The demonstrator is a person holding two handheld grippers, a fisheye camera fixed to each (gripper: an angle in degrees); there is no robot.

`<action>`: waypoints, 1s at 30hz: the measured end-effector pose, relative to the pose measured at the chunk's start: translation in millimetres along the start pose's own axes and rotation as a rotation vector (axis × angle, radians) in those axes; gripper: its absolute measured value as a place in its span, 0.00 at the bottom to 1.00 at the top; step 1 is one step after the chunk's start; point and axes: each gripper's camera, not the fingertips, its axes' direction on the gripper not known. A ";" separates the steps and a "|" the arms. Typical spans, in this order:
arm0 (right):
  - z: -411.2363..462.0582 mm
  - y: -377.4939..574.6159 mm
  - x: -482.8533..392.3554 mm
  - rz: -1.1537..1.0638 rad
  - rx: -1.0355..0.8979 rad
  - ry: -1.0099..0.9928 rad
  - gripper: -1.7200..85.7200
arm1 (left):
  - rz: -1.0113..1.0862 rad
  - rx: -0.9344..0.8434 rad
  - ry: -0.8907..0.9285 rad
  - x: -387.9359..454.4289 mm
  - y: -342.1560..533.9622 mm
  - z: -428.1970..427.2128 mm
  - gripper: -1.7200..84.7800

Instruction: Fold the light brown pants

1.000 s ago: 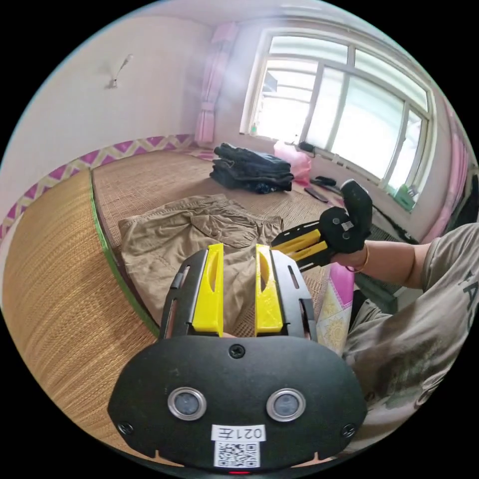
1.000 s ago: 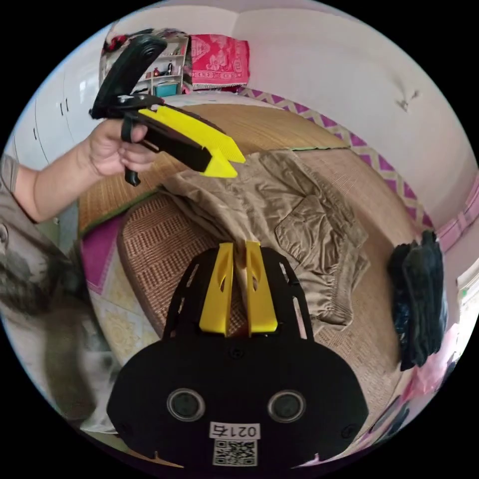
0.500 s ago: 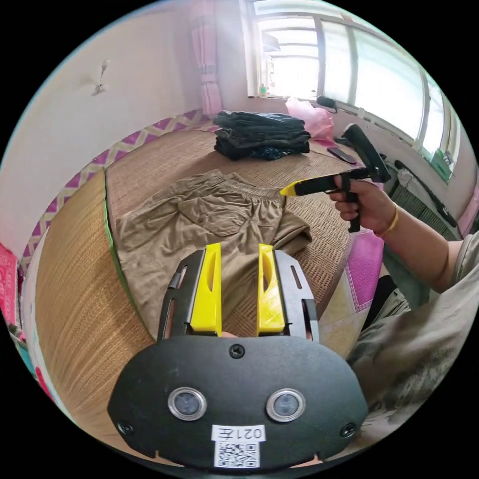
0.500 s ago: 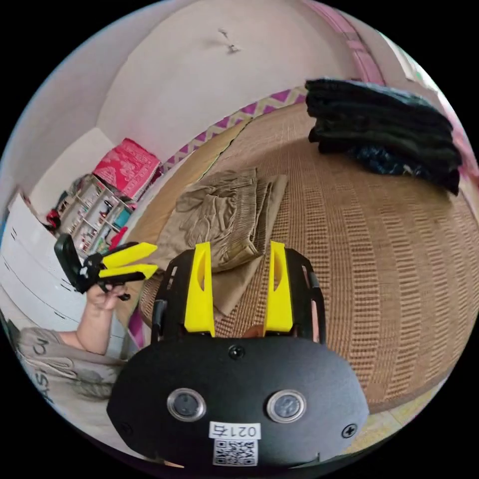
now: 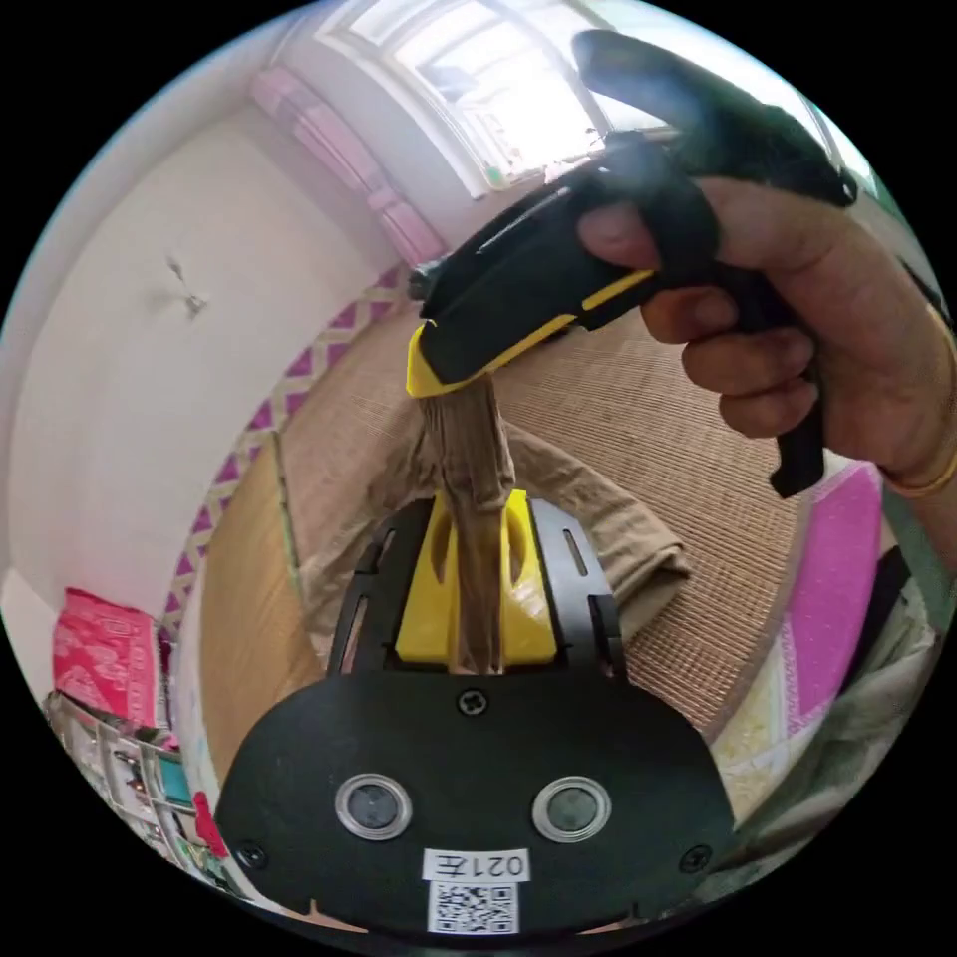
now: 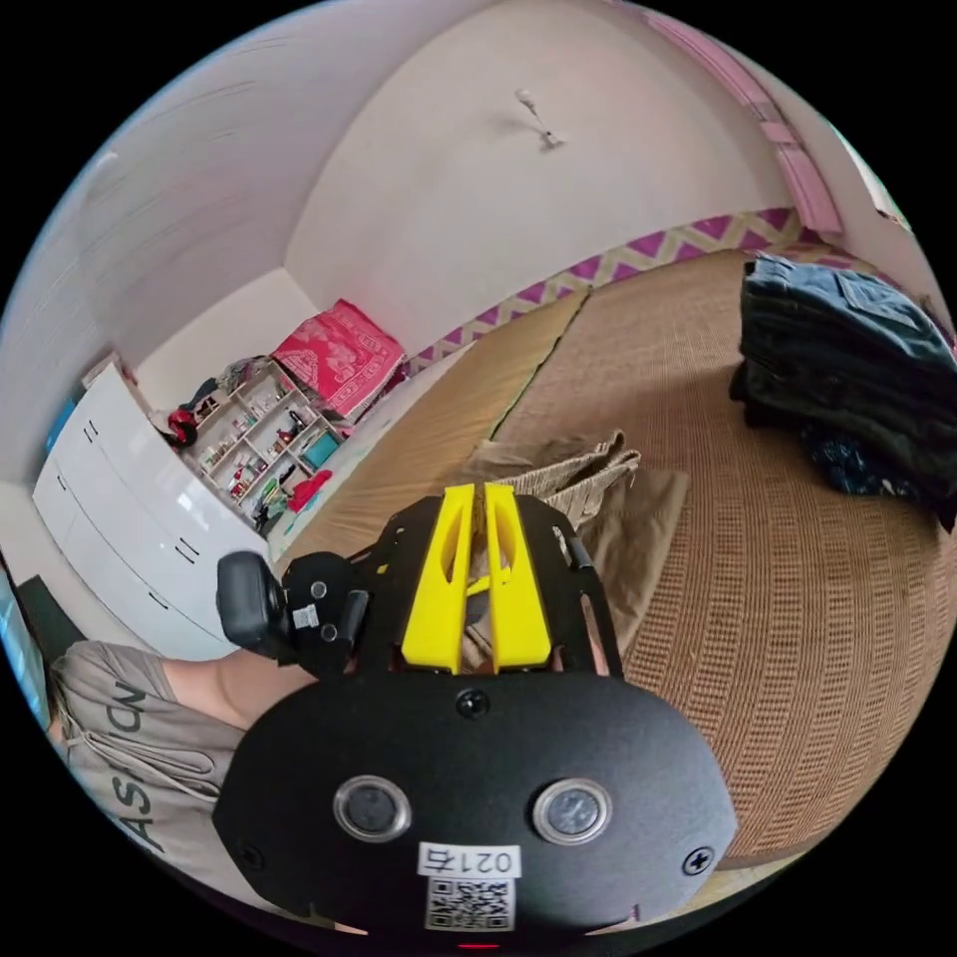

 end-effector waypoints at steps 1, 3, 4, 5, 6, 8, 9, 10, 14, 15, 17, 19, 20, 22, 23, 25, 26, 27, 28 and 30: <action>-2.3 0.6 0.3 -0.009 0.007 -0.037 0.04 | -0.087 0.051 0.016 -22.3 18.4 -13.1 0.07; -13.8 8.3 1.9 -0.032 0.040 -0.110 0.04 | -0.293 0.123 0.098 -79.9 61.9 -36.9 0.06; -15.3 10.9 0.8 -0.051 0.033 -0.102 0.04 | -0.438 0.181 0.154 -126.0 104.0 -53.6 0.05; -15.7 17.2 -2.2 -0.095 0.011 -0.076 0.05 | -0.559 0.228 0.191 -169.4 151.2 -68.2 0.05; -12.2 25.0 -5.1 -0.133 -0.019 -0.044 0.08 | -0.613 0.245 0.200 -190.1 176.9 -74.9 0.05; 2.3 38.2 -11.9 -0.202 -0.092 0.017 0.10 | -0.797 0.280 0.174 -257.1 287.1 -96.0 0.05; 17.6 48.2 -18.2 -0.254 -0.149 0.076 0.11 | -0.834 0.281 0.159 -269.4 315.7 -99.2 0.05; 26.6 53.6 -21.8 -0.283 -0.180 0.104 0.11 | -0.921 0.275 0.129 -290.1 375.6 -102.1 0.05; 84.4 84.1 -49.6 -0.425 -0.302 0.165 0.12 | -1.329 0.208 0.127 -321.2 609.6 -62.4 0.06; 95.9 87.2 -58.0 -0.448 -0.302 0.150 0.12 | -1.393 0.193 0.152 -320.7 644.9 -50.1 0.06; 110.8 87.2 -70.7 -0.484 -0.294 0.145 0.12 | -1.694 0.112 0.369 -302.2 780.3 8.2 0.06; 129.3 83.9 -83.6 -0.525 -0.325 0.162 0.12 | -1.824 0.390 0.576 -280.2 850.9 26.4 0.06; 144.3 80.3 -91.6 -0.554 -0.364 0.169 0.12 | -1.812 0.425 0.604 -275.8 866.6 29.8 0.06; 170.0 75.1 -103.5 -0.610 -0.425 0.175 0.12 | -1.775 0.341 0.542 -270.7 871.4 33.4 0.06; 188.1 72.5 -111.5 -0.652 -0.458 0.186 0.12 | -1.760 0.341 0.527 -265.1 878.1 37.8 0.06; 217.6 70.5 -123.2 -0.716 -0.506 0.207 0.12 | -1.780 0.364 0.546 -253.5 896.3 48.5 0.06; 237.0 70.4 -129.5 -0.747 -0.532 0.231 0.12 | -1.796 0.389 0.570 -245.4 909.1 55.8 0.06; 254.2 71.3 -134.9 -0.777 -0.552 0.242 0.13 | -1.795 0.398 0.577 -242.2 913.8 58.4 0.06; 262.1 71.9 -137.1 -0.791 -0.561 0.249 0.13 | -1.781 0.407 0.579 -236.2 921.1 62.3 0.06; 283.8 73.7 -141.4 -0.812 -0.579 0.281 0.13 | -1.765 0.407 0.569 -227.3 930.0 67.9 0.06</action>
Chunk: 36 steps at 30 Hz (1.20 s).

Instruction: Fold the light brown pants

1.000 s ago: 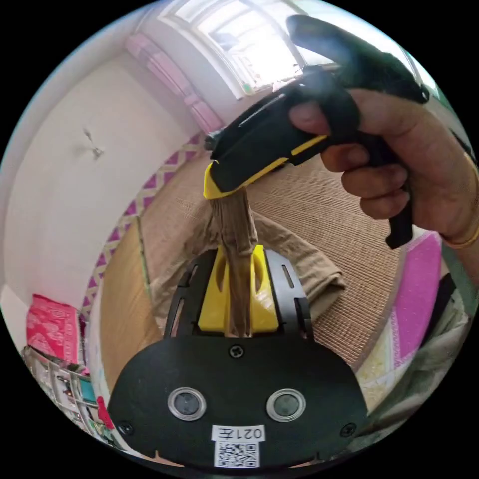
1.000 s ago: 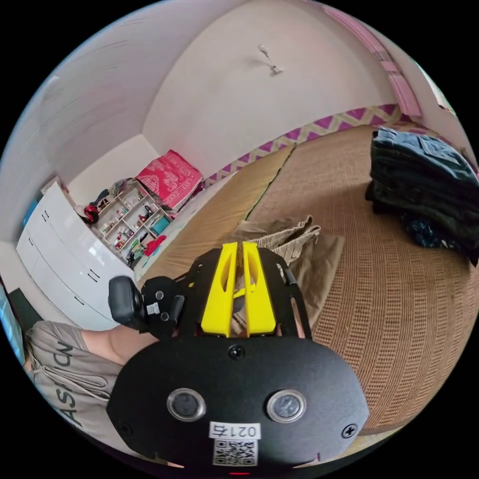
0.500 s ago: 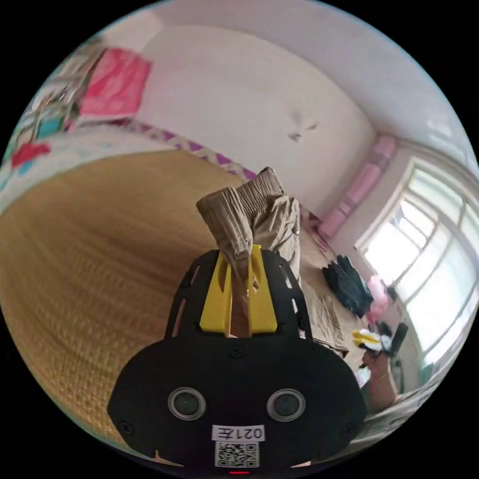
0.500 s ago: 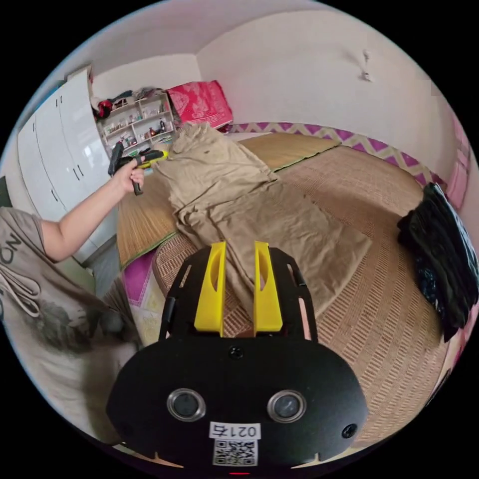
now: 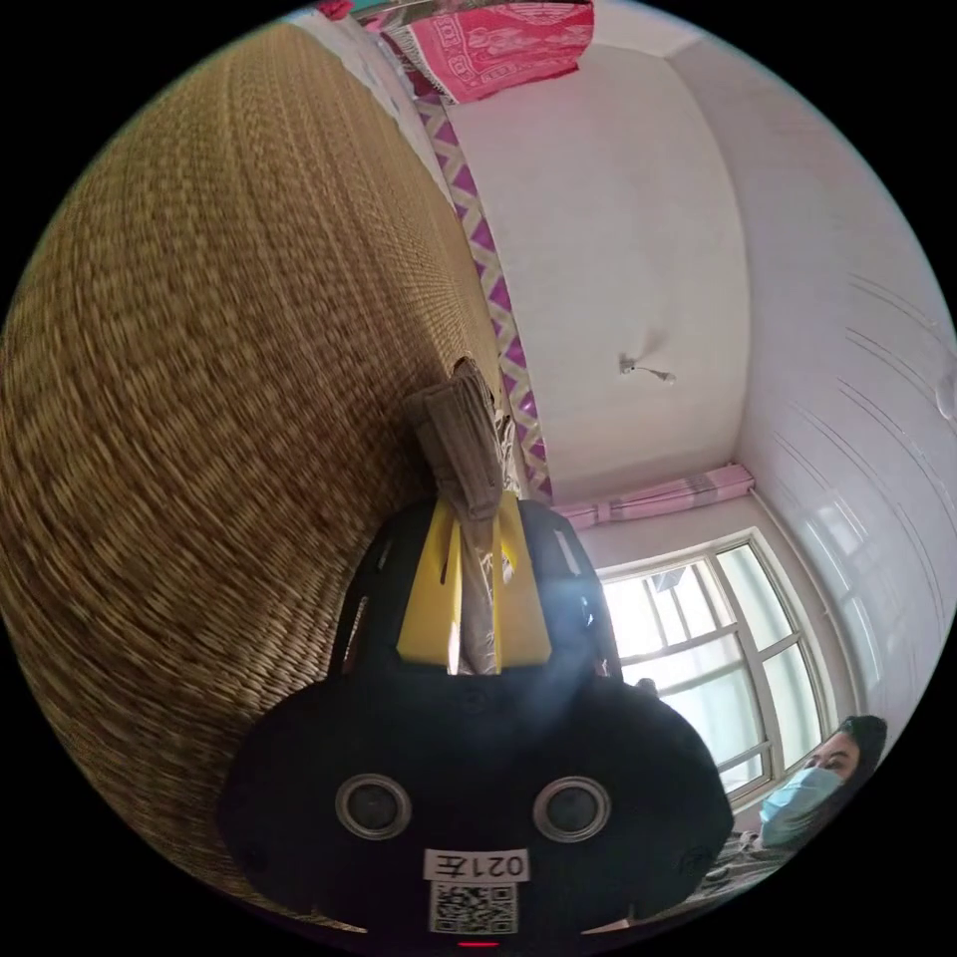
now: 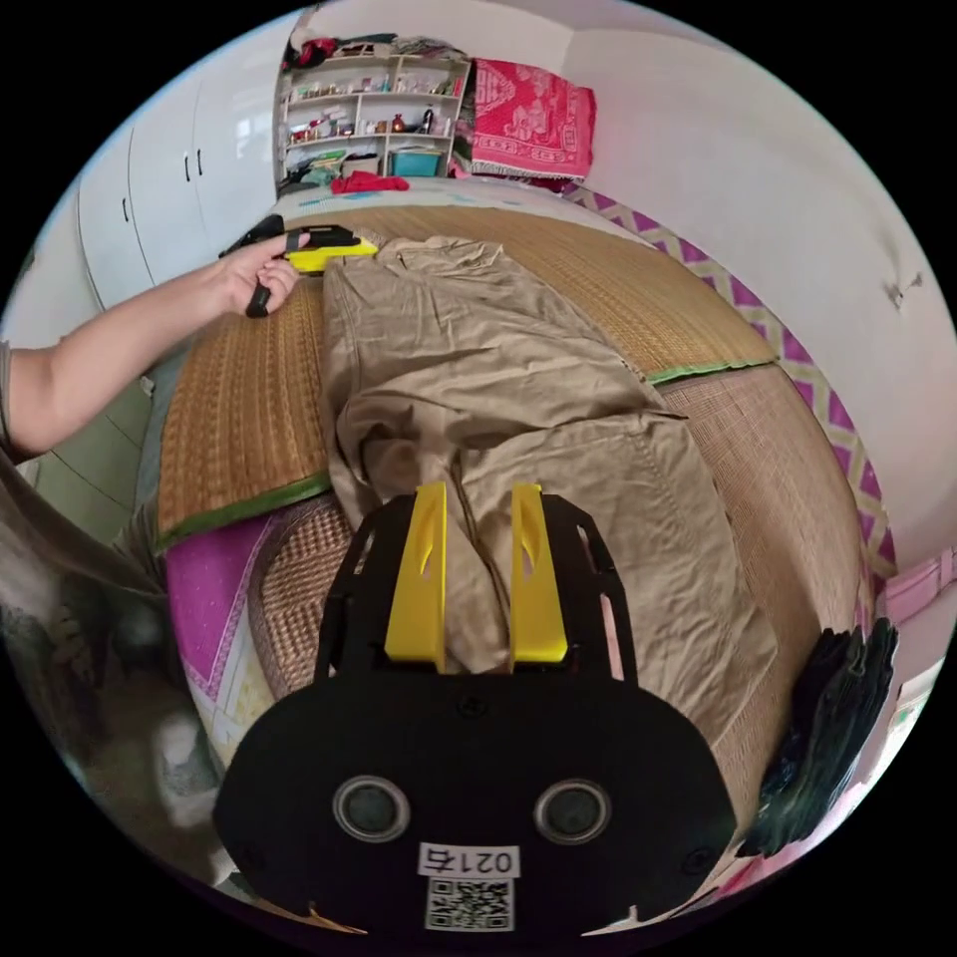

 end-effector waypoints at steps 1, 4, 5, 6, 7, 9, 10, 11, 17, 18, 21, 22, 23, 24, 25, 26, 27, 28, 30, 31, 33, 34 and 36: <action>3.9 -2.0 -0.7 -0.004 -0.012 0.001 0.13 | 0.005 0.002 0.003 -8.9 3.8 0.0 0.06; 21.0 -2.9 -3.5 -0.017 -0.056 0.023 0.12 | 0.029 0.001 0.003 -27.2 11.9 2.0 0.06; 22.0 -2.0 -2.3 -0.007 -0.051 0.030 0.11 | 0.040 0.002 0.002 -33.6 15.0 2.8 0.06; 22.7 -2.1 0.4 0.010 -0.057 0.028 0.10 | 0.043 0.002 0.004 -37.0 16.6 3.2 0.06; 22.5 -2.0 2.0 0.022 -0.056 0.029 0.10 | 0.047 0.004 0.007 -43.8 19.7 3.9 0.06; 17.4 2.7 15.4 0.112 -0.018 -0.003 0.04 | 0.056 0.006 0.010 -52.4 24.1 5.0 0.06; 15.1 5.1 21.3 0.146 -0.003 -0.027 0.03 | 0.058 0.008 0.011 -58.1 27.0 5.8 0.06; 7.9 12.8 34.2 0.214 0.045 -0.074 0.03 | 0.060 0.009 0.012 -63.4 29.6 6.7 0.06; -97.5 128.0 139.1 0.637 0.463 -0.202 0.02 | -0.029 -0.006 0.017 -93.6 33.1 11.8 0.04; -125.4 167.9 162.5 0.721 0.540 -0.191 0.02 | -0.036 -0.012 0.015 -95.3 32.2 11.9 0.04; -184.5 274.5 210.6 0.905 0.639 -0.120 0.02 | -0.002 -0.031 -0.032 -87.9 22.0 6.4 0.03; -194.0 296.7 217.8 0.940 0.651 -0.103 0.02 | 0.009 -0.029 -0.039 -82.9 16.7 2.4 0.03; -209.7 341.5 229.2 1.018 0.670 -0.076 0.02 | 0.027 -0.026 -0.055 -76.8 11.0 -2.3 0.03; -219.1 383.4 237.2 1.087 0.668 -0.051 0.02 | 0.037 -0.024 -0.066 -74.0 8.3 -4.7 0.03; -220.6 402.9 240.5 1.120 0.653 -0.045 0.02 | 0.052 -0.018 -0.095 -70.5 3.0 -10.1 0.03; -216.7 440.2 245.1 1.197 0.612 -0.054 0.02 | 0.048 -0.016 -0.125 -71.8 -1.5 -15.4 0.03; -203.4 472.1 247.7 1.264 0.557 -0.103 0.02 | 0.040 -0.016 -0.138 -74.3 -3.2 -17.6 0.03; -193.5 486.8 248.0 1.296 0.530 -0.140 0.02 | 0.012 -0.024 -0.159 -82.9 -5.2 -20.1 0.03; -148.9 529.2 239.7 1.392 0.448 -0.259 0.02 | -0.039 -0.043 -0.179 -99.3 -3.0 -18.3 0.03; -140.5 536.3 236.2 1.410 0.443 -0.272 0.02 | -0.057 -0.047 -0.169 -108.2 1.0 -16.4 0.04; -128.7 558.0 224.0 1.449 0.551 -0.328 0.02 | -0.059 -0.028 -0.120 -108.8 5.6 -16.5 0.04; -129.8 561.4 222.7 1.445 0.584 -0.346 0.02 | -0.055 -0.028 -0.116 -104.0 7.4 -15.6 0.05; -141.8 570.3 218.0 1.439 0.637 -0.349 0.03 | -0.028 -0.013 -0.093 -93.7 9.5 -18.1 0.07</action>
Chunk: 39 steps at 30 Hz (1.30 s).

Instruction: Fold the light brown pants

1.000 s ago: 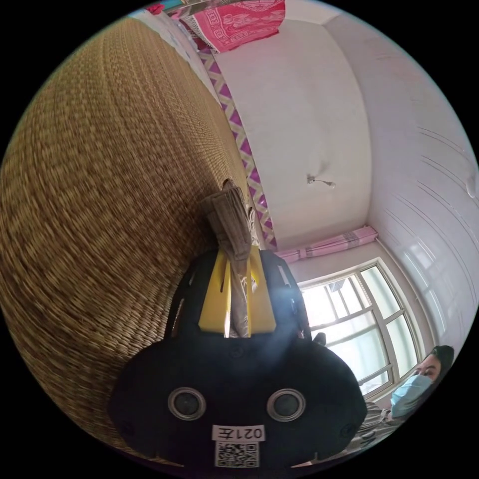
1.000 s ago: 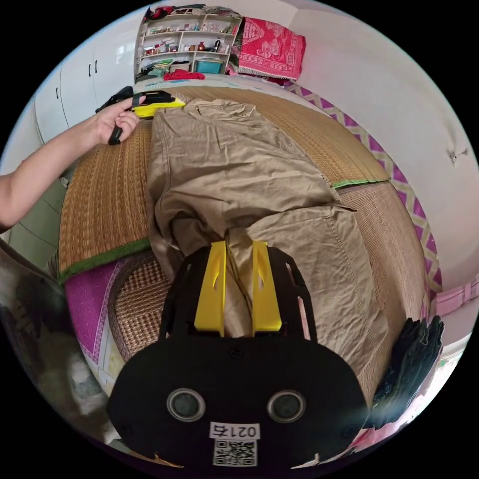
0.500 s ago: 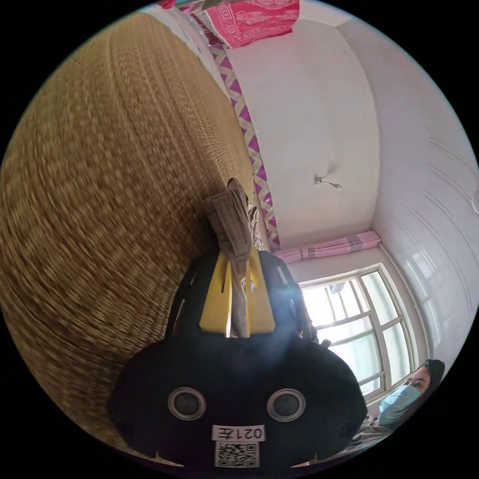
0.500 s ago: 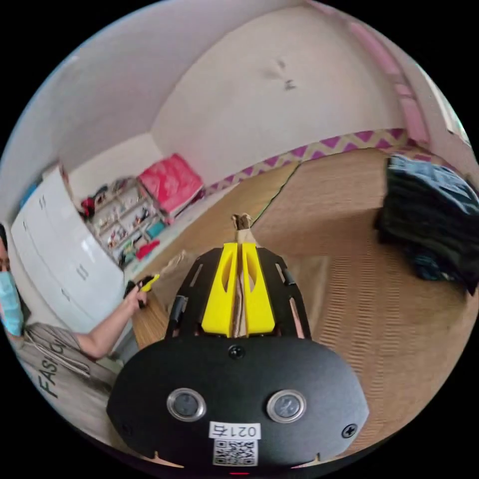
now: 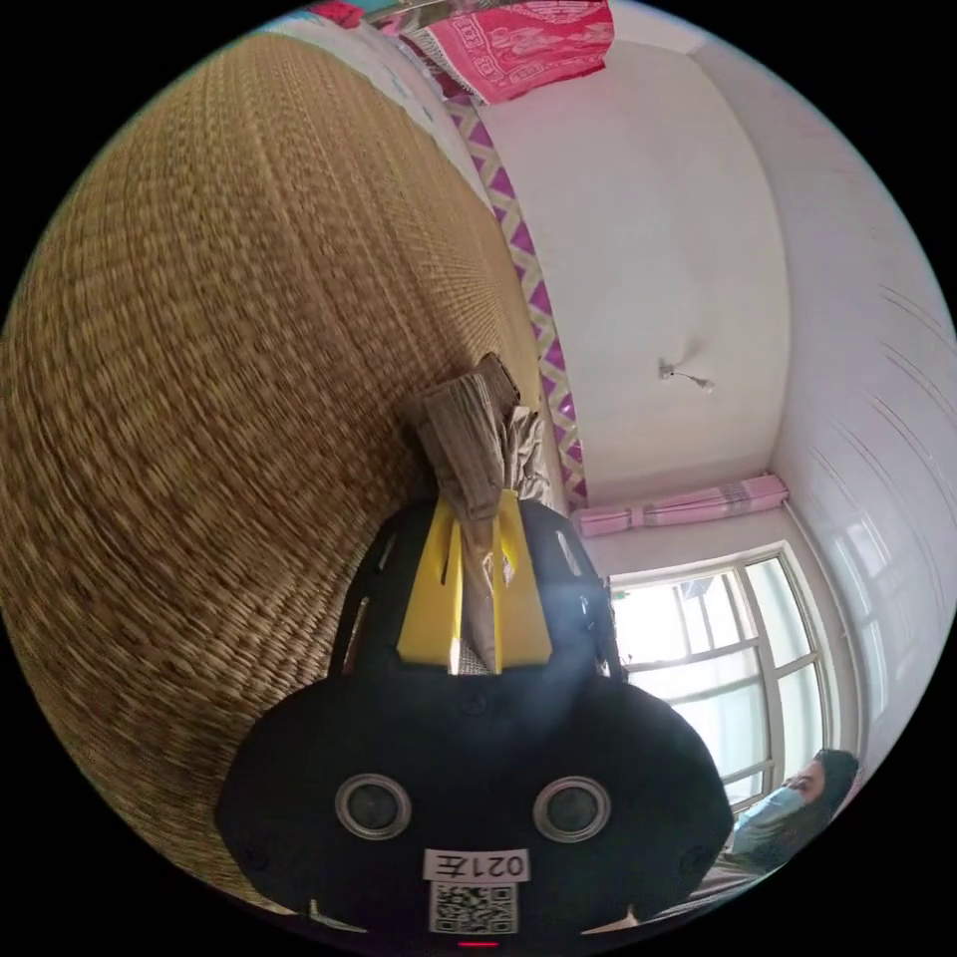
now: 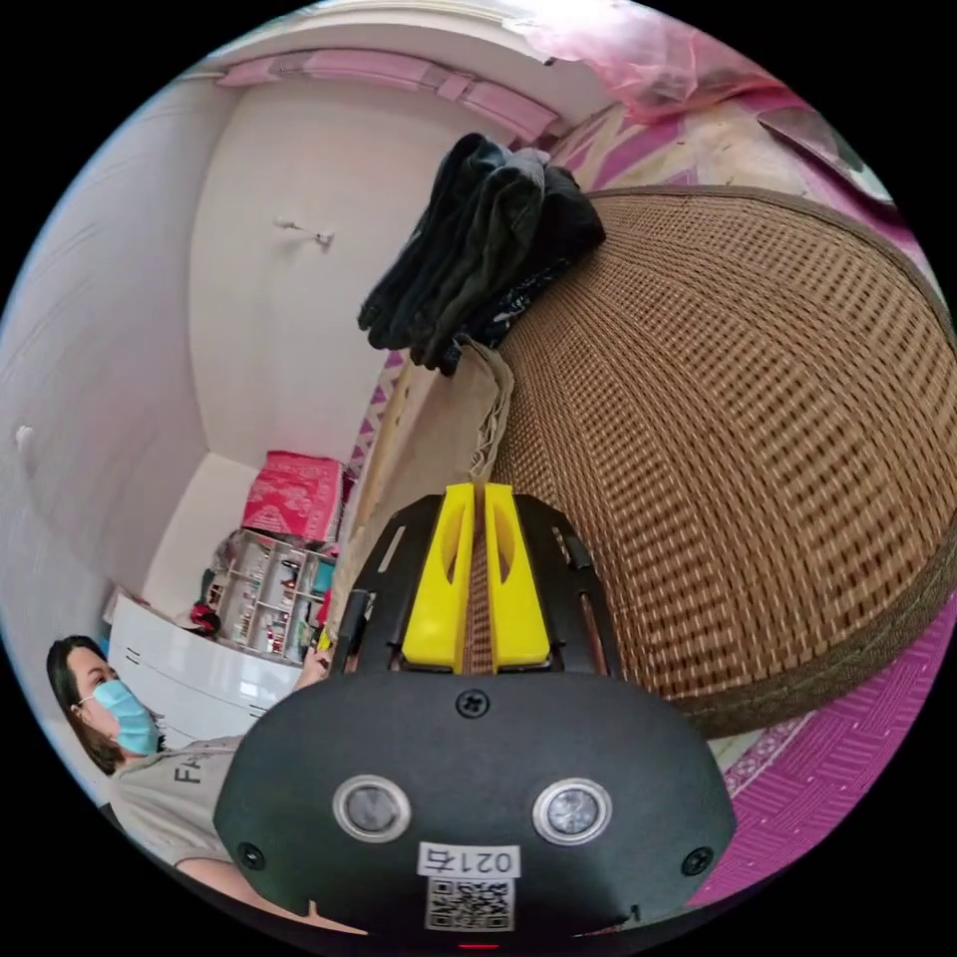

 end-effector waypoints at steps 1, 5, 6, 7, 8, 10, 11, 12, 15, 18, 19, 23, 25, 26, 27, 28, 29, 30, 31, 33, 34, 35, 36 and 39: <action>-5.8 0.3 -2.5 -0.013 0.015 0.006 0.03 | 0.027 0.039 0.026 8.4 2.9 -7.8 0.08; -41.9 -4.1 -65.4 -0.252 0.143 0.267 0.05 | 0.354 0.088 -0.028 80.9 14.5 -24.9 0.12; -35.4 -8.3 -97.3 -0.402 0.141 0.341 0.06 | 0.421 0.082 -0.069 96.9 17.5 -23.1 0.13; -28.5 -10.4 -113.5 -0.482 0.133 0.370 0.07 | 0.533 0.071 -0.145 127.4 23.4 -16.2 0.14; -7.8 -16.2 -143.2 -0.622 0.096 0.426 0.08 | 0.609 0.092 -0.210 154.3 29.2 -8.5 0.14; 38.8 -28.6 -178.9 -0.803 -0.030 0.505 0.10 | 0.642 0.145 -0.323 188.2 33.2 4.2 0.13; 72.2 -36.2 -195.4 -0.902 -0.112 0.551 0.11 | 0.588 0.201 -0.391 203.4 31.7 10.9 0.11; 103.9 -45.4 -207.0 -0.973 -0.184 0.572 0.11 | 0.543 0.221 -0.406 208.0 29.5 13.9 0.11; 167.8 -72.7 -227.1 -1.095 -0.298 0.594 0.11 | 0.324 0.418 -0.478 219.0 25.1 11.4 0.10; 223.6 -95.9 -242.0 -1.216 -0.434 0.589 0.11 | 0.325 0.411 -0.517 227.4 3.6 12.8 0.09; 234.8 -99.7 -244.5 -1.240 -0.467 0.590 0.11 | 0.412 0.346 -0.464 239.5 -5.8 23.8 0.09; 307.0 -120.6 -254.8 -1.373 -0.705 0.584 0.11 | 0.874 0.031 -0.385 335.5 -9.3 123.1 0.08; 332.9 -125.2 -255.9 -1.413 -0.808 0.588 0.11 | 1.036 -0.064 -0.381 374.8 -4.0 174.9 0.08; 346.9 -128.1 -256.9 -1.434 -0.859 0.588 0.11 | 1.109 -0.146 -0.371 395.9 -4.9 208.9 0.08; 357.1 -131.7 -259.0 -1.449 -0.883 0.578 0.11 | 1.140 -0.189 -0.371 405.6 -6.0 226.0 0.08; 361.3 -133.9 -260.2 -1.452 -0.892 0.569 0.12 | 1.204 -0.264 -0.377 422.8 -8.2 258.8 0.09; 367.9 -138.3 -262.1 -1.455 -0.911 0.551 0.12 | 1.260 -0.325 -0.398 436.8 -11.0 288.8 0.10; 371.9 -142.9 -263.6 -1.456 -0.929 0.538 0.11 | 1.283 -0.354 -0.409 442.6 -13.1 302.7 0.11; 372.7 -145.6 -264.0 -1.454 -0.935 0.529 0.11 | 1.311 -0.405 -0.418 451.2 -18.8 327.4 0.11; 372.9 -154.7 -263.1 -1.429 -0.967 0.483 0.09 | 1.331 -0.475 -0.432 460.3 -29.4 360.0 0.12; 372.6 -156.5 -262.5 -1.423 -0.975 0.473 0.08 | 1.337 -0.515 -0.432 464.5 -36.1 378.0 0.12; 370.8 -159.3 -262.0 -1.415 -0.982 0.452 0.06 | 1.348 -0.549 -0.438 468.3 -41.2 394.0 0.12; 368.0 -161.0 -262.4 -1.414 -0.987 0.431 0.03 | 1.356 -0.562 -0.447 470.0 -43.2 401.4 0.12; 355.9 -163.5 -264.6 -1.416 -0.960 0.381 0.01 | 1.387 -0.631 -0.468 476.7 -52.1 432.2 0.12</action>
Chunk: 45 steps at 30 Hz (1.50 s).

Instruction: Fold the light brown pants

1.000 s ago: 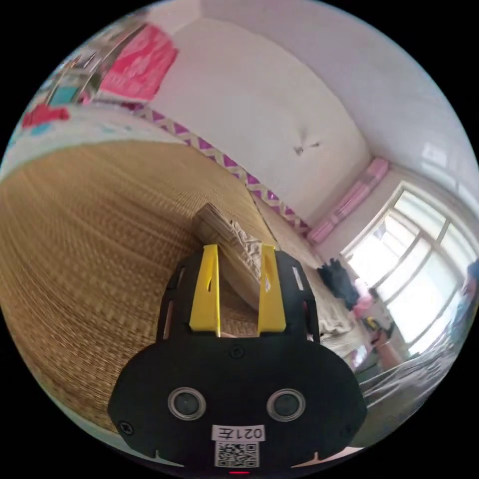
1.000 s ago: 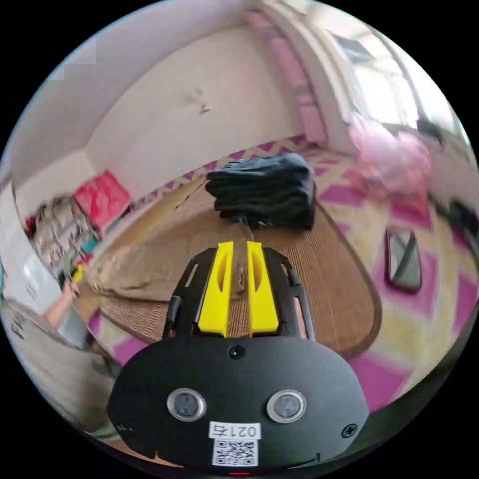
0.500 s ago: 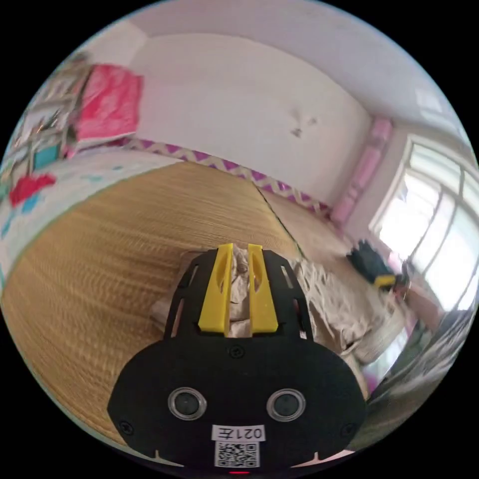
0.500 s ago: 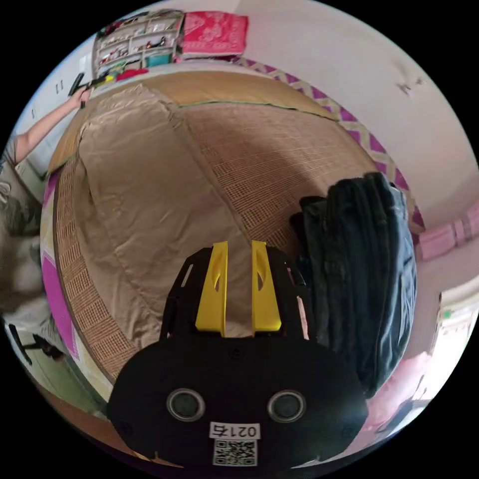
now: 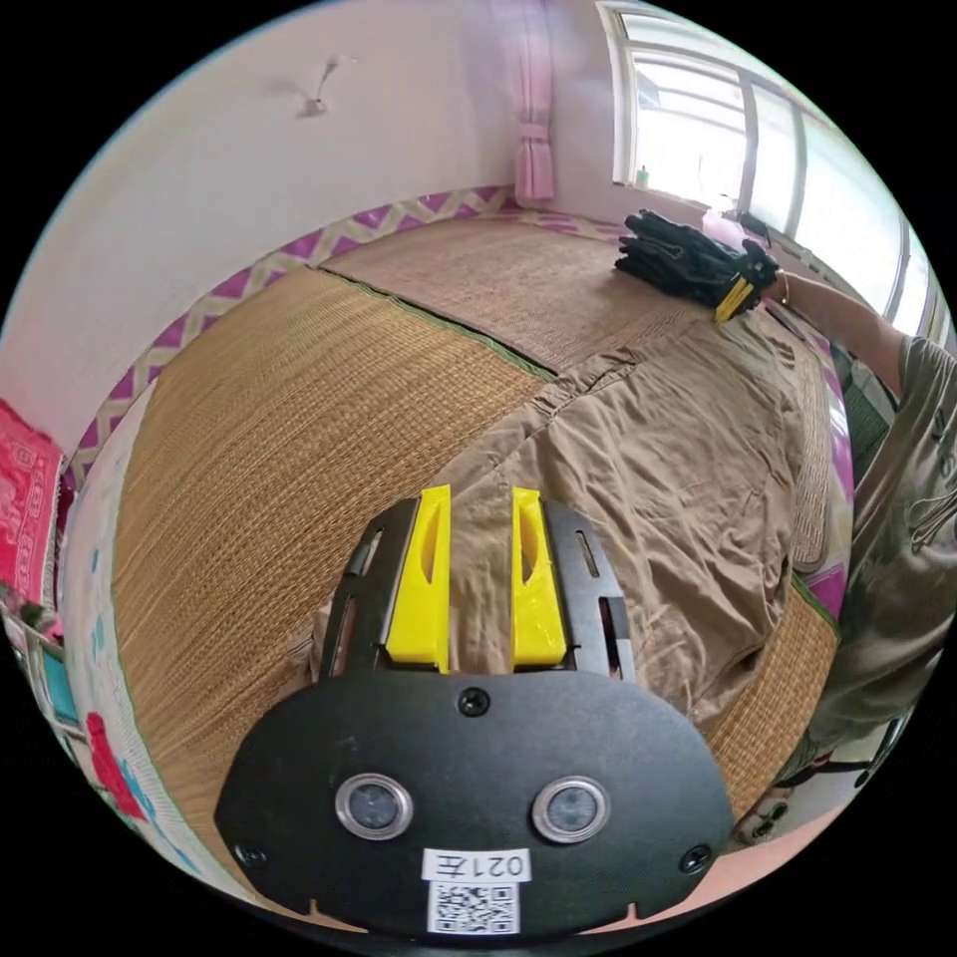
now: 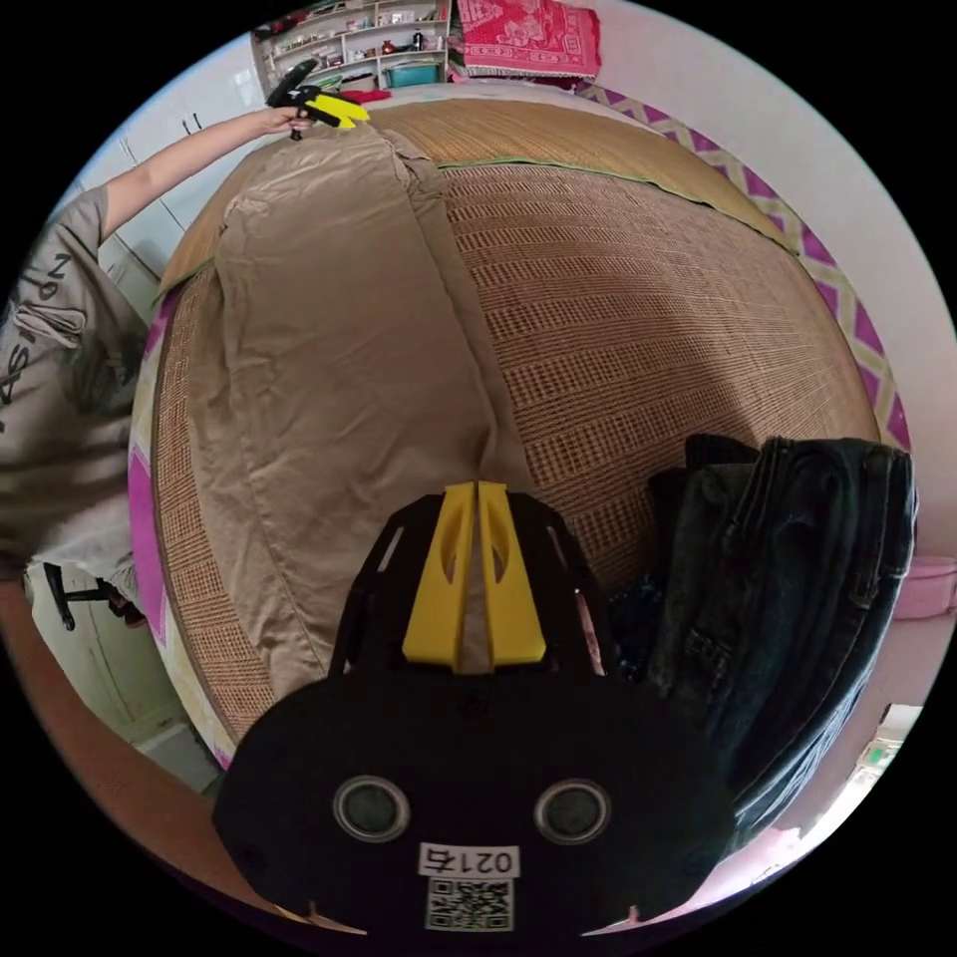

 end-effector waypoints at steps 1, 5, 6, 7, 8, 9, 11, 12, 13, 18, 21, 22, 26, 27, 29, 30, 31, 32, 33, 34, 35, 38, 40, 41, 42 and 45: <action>-1.8 2.1 -0.4 0.002 0.008 -0.005 0.01 | 0.013 -0.019 0.010 -4.3 -7.8 5.8 0.13; -15.6 19.6 -4.2 0.035 0.075 0.003 0.01 | 0.036 -0.105 0.032 -20.7 -21.9 26.2 0.10; -19.8 25.1 -4.7 0.053 0.097 0.013 0.01 | 0.045 -0.120 0.020 -21.9 -22.2 27.9 0.08; -21.9 28.0 -5.1 0.062 0.107 0.019 0.01 | 0.067 -0.113 -0.003 -23.3 -22.2 26.0 0.05; -26.1 33.8 -6.9 0.074 0.124 0.029 0.01 | 0.067 -0.071 -0.014 -25.6 -21.3 18.2 0.02; -30.6 39.6 -9.9 0.079 0.137 0.036 0.01 | 0.065 -0.054 -0.015 -26.9 -20.3 14.1 0.02; -39.0 49.4 -15.7 0.087 0.158 0.049 0.01 | 0.060 0.026 -0.014 -31.8 -9.9 -9.7 0.01; -45.2 56.5 -19.9 0.094 0.176 0.056 0.01 | 0.058 0.043 -0.010 -32.8 -6.2 -16.3 0.01; -48.7 60.3 -22.5 0.098 0.187 0.060 0.01 | 0.056 0.080 -0.006 -33.4 1.7 -31.1 0.01; -98.2 99.8 -87.3 0.057 0.279 0.128 0.01 | 0.120 0.226 -0.014 -10.0 47.6 -123.2 0.01; -131.9 134.6 -156.1 0.014 0.349 0.185 0.01 | 0.167 0.318 -0.016 25.9 105.7 -196.0 0.01; -137.5 142.1 -171.5 0.008 0.364 0.194 0.01 | 0.172 0.338 -0.016 43.5 134.0 -220.0 0.01; -150.2 183.2 -282.1 -0.028 0.393 0.234 0.01 | 0.130 0.350 0.013 106.4 242.3 -260.0 0.01; -143.6 190.8 -309.3 -0.026 0.377 0.233 0.01 | 0.108 0.351 0.023 112.6 258.6 -259.4 0.01; -126.0 201.0 -340.6 -0.006 0.354 0.208 0.01 | -0.007 0.338 0.068 128.6 322.4 -241.5 0.01; -108.8 206.7 -355.0 0.018 0.332 0.179 0.01 | -0.042 0.336 0.085 130.0 337.3 -233.8 0.01; -99.2 209.7 -360.5 0.029 0.324 0.159 0.01 | -0.121 0.328 0.123 131.2 367.6 -214.2 0.01; -78.3 215.4 -368.3 0.051 0.307 0.107 0.01 | -0.196 0.319 0.151 131.9 396.2 -192.1 0.01; -57.0 220.2 -373.1 0.074 0.280 0.058 0.01 | -0.228 0.313 0.164 132.4 409.5 -180.8 0.01; -46.4 222.4 -375.4 0.083 0.265 0.043 0.01 | -0.288 0.306 0.197 133.3 434.0 -159.2 0.01; -26.0 226.4 -379.5 0.099 0.230 0.033 0.01 | -0.343 0.319 0.234 133.4 456.8 -141.5 0.01; 7.5 231.6 -389.5 0.109 0.150 0.011 0.01 | -0.487 0.403 0.329 130.2 510.7 -117.4 0.01; 14.5 233.6 -395.4 0.111 0.140 -0.007 0.01 | -0.529 0.440 0.344 133.3 535.3 -115.8 0.01; 18.0 235.4 -399.4 0.113 0.136 -0.007 0.01 | -0.536 0.451 0.337 137.1 547.2 -117.7 0.01; 21.7 238.4 -402.3 0.125 0.137 -0.004 0.01 | -0.541 0.447 0.335 138.7 552.5 -118.0 0.01; 31.0 248.6 -402.4 0.180 0.154 -0.001 0.01 | -0.572 0.455 0.336 142.4 580.2 -122.5 0.01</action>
